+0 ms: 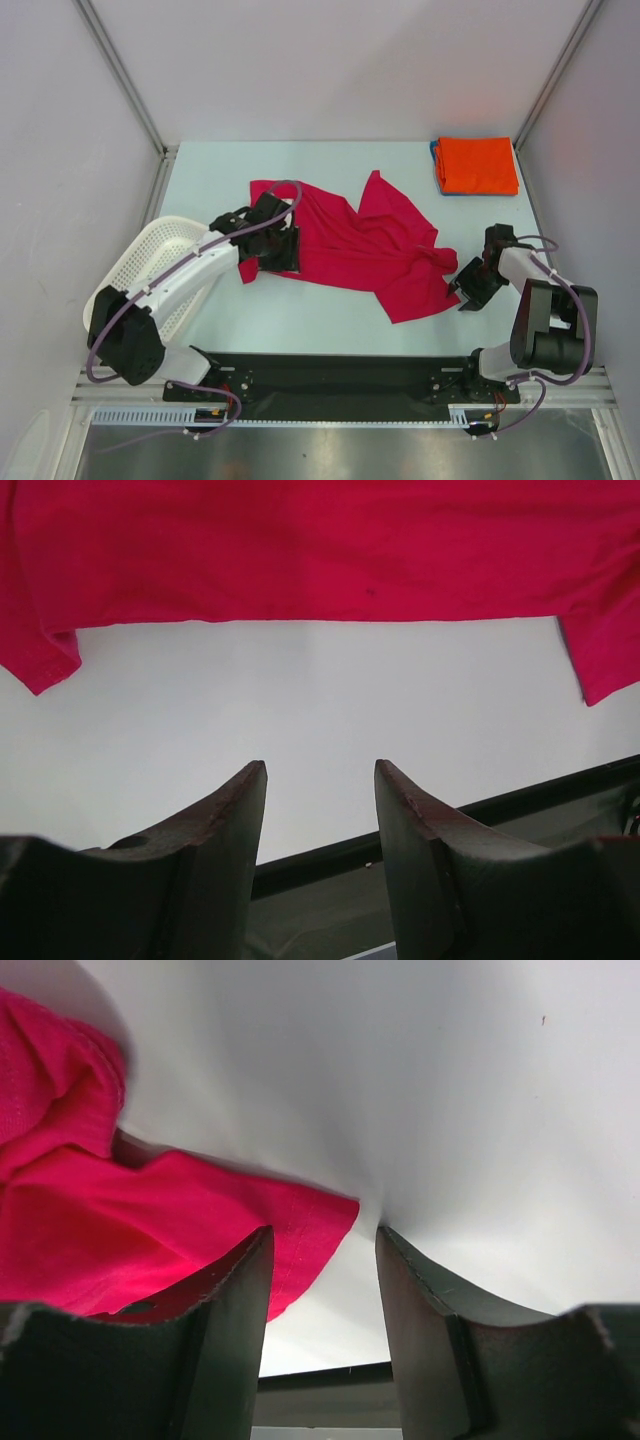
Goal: Fold and stack the t-shirts
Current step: Flatten the tshirt out
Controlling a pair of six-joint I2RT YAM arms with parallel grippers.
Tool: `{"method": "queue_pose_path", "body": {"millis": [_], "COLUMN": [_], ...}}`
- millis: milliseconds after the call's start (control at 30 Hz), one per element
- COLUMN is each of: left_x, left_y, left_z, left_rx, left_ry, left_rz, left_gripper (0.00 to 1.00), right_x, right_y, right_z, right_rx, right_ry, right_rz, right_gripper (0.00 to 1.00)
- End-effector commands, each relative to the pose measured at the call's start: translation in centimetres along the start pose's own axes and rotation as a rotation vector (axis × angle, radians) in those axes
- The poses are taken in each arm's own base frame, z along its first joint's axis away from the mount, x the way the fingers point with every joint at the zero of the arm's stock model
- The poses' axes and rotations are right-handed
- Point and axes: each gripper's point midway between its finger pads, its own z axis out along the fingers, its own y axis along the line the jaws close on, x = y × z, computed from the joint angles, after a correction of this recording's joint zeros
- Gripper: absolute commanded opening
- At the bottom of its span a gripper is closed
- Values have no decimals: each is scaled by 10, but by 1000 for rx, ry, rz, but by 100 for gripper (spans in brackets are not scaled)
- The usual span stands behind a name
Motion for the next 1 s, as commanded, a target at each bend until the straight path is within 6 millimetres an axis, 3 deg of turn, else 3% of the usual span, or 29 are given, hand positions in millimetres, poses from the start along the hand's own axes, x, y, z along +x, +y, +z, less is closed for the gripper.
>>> {"method": "queue_pose_path", "body": {"millis": [0,567,700,900,967], "left_x": [-8,2,3,11,20], "left_y": [-5,-1,2,15,22], "left_z": [-13,-19,-22,-24,-26], "left_rx": [51,61,55,7,-12], "left_ry": [-61,-66,-75,-75,-62], "left_rz": [-9,-36,-43,-55,-75], "left_gripper": [53,53,54,54,56], "right_x": [-20,-35,-39,-41,-40], "right_y": [-11,-10,-8,-11,-13], "right_z": [19,25,30,27,18], "right_rx": [62,72,69,97,110], "right_ry": [-85,-116,-123,-137,-144], "right_rz": [-14,-77,-86,-111,-104], "right_gripper": [51,43,31,2,0]}}
